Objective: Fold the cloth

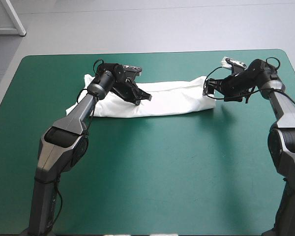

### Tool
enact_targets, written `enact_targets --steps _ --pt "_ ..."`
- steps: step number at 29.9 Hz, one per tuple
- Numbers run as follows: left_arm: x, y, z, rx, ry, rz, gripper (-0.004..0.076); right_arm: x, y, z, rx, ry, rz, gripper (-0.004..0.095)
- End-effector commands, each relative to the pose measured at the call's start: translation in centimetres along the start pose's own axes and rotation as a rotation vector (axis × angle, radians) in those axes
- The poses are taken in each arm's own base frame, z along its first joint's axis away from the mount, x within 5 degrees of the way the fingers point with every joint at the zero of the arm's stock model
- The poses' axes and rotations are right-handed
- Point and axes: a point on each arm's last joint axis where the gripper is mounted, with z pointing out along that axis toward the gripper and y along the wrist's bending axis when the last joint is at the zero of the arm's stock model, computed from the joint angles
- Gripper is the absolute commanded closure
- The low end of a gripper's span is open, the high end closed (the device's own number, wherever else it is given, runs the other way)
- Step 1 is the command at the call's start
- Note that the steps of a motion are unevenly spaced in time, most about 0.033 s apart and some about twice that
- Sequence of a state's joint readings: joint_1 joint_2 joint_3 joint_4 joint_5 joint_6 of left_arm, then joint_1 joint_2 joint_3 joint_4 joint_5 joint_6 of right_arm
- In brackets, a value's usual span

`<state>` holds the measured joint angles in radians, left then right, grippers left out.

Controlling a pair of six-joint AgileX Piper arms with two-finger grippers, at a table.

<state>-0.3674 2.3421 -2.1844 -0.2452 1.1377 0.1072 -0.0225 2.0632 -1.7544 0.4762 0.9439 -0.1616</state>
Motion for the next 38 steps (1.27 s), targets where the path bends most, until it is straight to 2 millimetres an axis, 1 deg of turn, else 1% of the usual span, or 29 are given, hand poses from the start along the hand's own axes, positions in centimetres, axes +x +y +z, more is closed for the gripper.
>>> enact_targets --steps 1,3,5,9,11,13,15,18,20,21,24,27,29,31,33,34,38 --pt "-0.5 -1.9 -1.0 0.048 -0.043 -0.010 0.0733 -1.1 1.2 -1.3 -0.072 -0.086 -0.011 0.0073" --pt "-0.5 -1.9 -1.0 0.048 -0.049 -0.012 0.0733 -0.9 1.3 -0.3 -0.093 -0.064 -0.003 0.0077" --pt "-0.5 -1.9 -1.0 0.046 -0.049 -0.011 0.0733 -0.6 1.5 0.5 -0.100 -0.036 -0.007 0.0110" --pt "-0.5 -1.9 -1.0 0.046 -0.050 -0.014 0.0733 0.0 3.2 1.7 -0.118 -0.005 -0.053 0.0260" --pt "-0.5 -1.9 -1.0 0.046 -0.050 -0.016 0.0733 0.2 4.2 2.1 -0.126 -0.007 -0.074 0.0335" --pt "-0.5 -1.9 -1.0 0.046 -0.048 -0.016 0.0733 0.3 4.8 2.3 -0.124 -0.015 -0.089 0.0400" --pt "-0.5 -1.9 -1.0 0.046 -0.044 -0.016 0.0733 0.2 5.0 2.4 -0.111 -0.031 -0.102 0.0497" --pt "-0.5 -1.9 -1.0 0.046 -0.044 -0.016 0.0733 -0.2 5.1 2.0 -0.108 -0.065 -0.104 0.0723" --pt "-0.4 -1.8 -0.9 0.046 -0.040 -0.016 0.0733 -0.6 5.4 1.2 -0.110 -0.090 -0.114 0.0894" --pt "-0.4 -1.8 -0.9 0.048 -0.039 -0.017 0.0733 -0.8 5.6 0.8 -0.113 -0.101 -0.119 0.0925" --pt "-0.4 -1.9 -0.9 0.050 -0.040 -0.018 0.0733 -1.5 6.9 -1.5 -0.139 -0.146 -0.142 0.0923" --pt "-0.4 -1.9 -0.9 0.050 -0.040 -0.018 0.0733 -2.2 8.4 -4.5 -0.188 -0.194 -0.154 0.0923" --pt "-0.4 -1.9 -0.9 0.052 -0.040 -0.019 0.0733 -2.7 9.5 -6.3 -0.226 -0.228 -0.162 0.0923" --pt "-0.4 -1.9 -0.9 0.055 -0.036 -0.020 0.0733 -3.0 11.1 -8.1 -0.262 -0.259 -0.184 0.0923" --pt "-0.3 -2.0 -0.9 0.060 -0.026 -0.022 0.0733 -3.1 12.7 -9.2 -0.296 -0.276 -0.207 0.0923" --pt "-0.3 -2.0 -0.9 0.064 -0.021 -0.023 0.0733 -3.2 13.8 -9.9 -0.316 -0.294 -0.227 0.0923" --pt "-0.1 -2.3 -0.9 0.103 -0.003 -0.031 0.0733 -2.9 17.1 -11.5 -0.369 -0.347 -0.290 0.0923"
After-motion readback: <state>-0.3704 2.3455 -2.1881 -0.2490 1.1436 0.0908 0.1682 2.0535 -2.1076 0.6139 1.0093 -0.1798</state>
